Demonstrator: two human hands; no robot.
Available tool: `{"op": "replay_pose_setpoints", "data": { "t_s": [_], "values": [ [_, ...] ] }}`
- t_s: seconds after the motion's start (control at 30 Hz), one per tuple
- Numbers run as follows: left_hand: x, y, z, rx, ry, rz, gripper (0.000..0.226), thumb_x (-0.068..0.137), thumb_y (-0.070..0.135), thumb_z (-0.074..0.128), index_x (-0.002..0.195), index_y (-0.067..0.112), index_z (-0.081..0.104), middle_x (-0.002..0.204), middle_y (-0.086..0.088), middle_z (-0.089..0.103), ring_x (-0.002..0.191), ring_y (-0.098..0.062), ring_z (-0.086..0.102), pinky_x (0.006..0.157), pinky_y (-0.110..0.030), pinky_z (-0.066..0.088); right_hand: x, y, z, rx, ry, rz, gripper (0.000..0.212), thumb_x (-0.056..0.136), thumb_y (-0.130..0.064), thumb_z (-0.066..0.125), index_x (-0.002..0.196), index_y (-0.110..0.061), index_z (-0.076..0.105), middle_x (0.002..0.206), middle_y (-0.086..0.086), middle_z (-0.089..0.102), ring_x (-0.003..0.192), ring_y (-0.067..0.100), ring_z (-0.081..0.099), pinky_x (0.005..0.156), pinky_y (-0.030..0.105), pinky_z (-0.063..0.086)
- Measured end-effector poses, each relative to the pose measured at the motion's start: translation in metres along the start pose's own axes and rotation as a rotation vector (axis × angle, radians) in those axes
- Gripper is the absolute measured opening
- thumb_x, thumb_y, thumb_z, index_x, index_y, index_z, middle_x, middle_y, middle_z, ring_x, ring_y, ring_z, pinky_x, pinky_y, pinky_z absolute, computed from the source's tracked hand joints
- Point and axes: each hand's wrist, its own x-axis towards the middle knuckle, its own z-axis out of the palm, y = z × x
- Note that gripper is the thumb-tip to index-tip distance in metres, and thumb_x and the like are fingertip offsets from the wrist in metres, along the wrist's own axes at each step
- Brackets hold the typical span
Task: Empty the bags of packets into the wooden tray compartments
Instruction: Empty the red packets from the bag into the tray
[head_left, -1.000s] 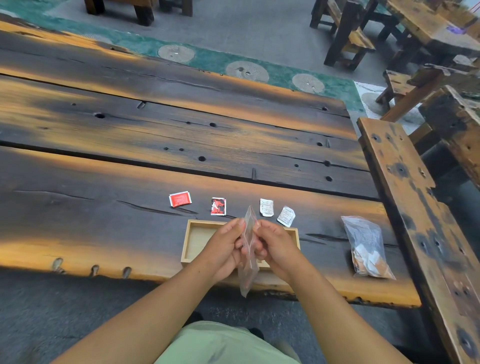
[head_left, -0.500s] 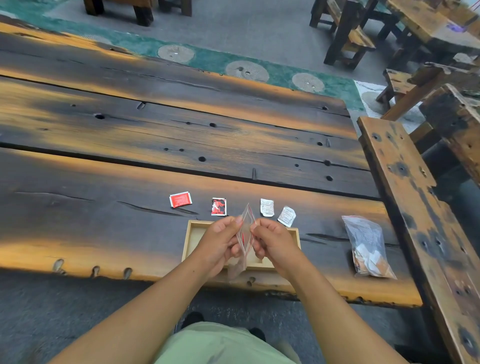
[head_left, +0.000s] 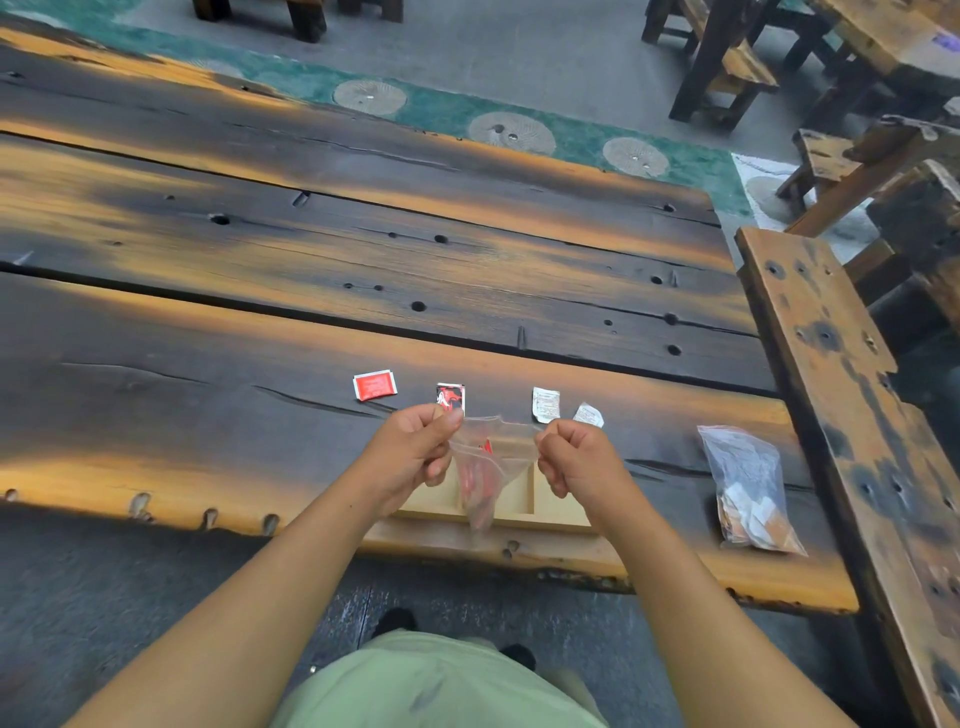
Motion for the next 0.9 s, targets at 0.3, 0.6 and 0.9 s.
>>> {"op": "replay_pose_setpoints", "data": {
  "t_s": [0.3,0.6,0.9],
  "values": [
    [-0.012,0.030,-0.012,0.321,-0.032,0.086,0.031,0.095,0.026,0.063,0.076,0.006,0.049,0.051,-0.007,0.039,0.045,-0.017,0.034,0.049,-0.025,0.031,-0.015,-0.023,-0.026,-0.171,-0.124,-0.057,0.029,0.100,-0.014,0.049,0.077,0.002,0.053,0.051,0.002,0.050,0.046,0.013,0.038,0.058,0.031,0.039],
    [-0.029,0.038,0.006,0.468,-0.194,0.127,0.084,0.062,0.077,0.070,0.133,0.038,0.049,0.131,0.010,0.059,0.111,-0.004,0.062,0.087,-0.034,0.055,-0.038,-0.072,-0.021,0.313,-0.160,-0.083,0.039,0.100,-0.005,0.041,0.065,-0.014,0.056,0.051,0.006,0.048,0.043,0.015,0.038,0.045,0.024,0.033],
    [-0.050,0.071,0.055,0.443,-0.316,0.309,0.126,0.056,0.052,0.087,0.147,0.059,-0.001,0.160,0.025,0.018,0.143,0.012,0.022,0.111,-0.020,0.035,-0.071,-0.118,-0.042,0.493,-0.306,-0.213,0.022,0.088,-0.017,0.053,0.070,-0.009,0.045,0.053,0.006,0.045,0.042,0.014,0.038,0.043,0.024,0.033]
  ]
}}
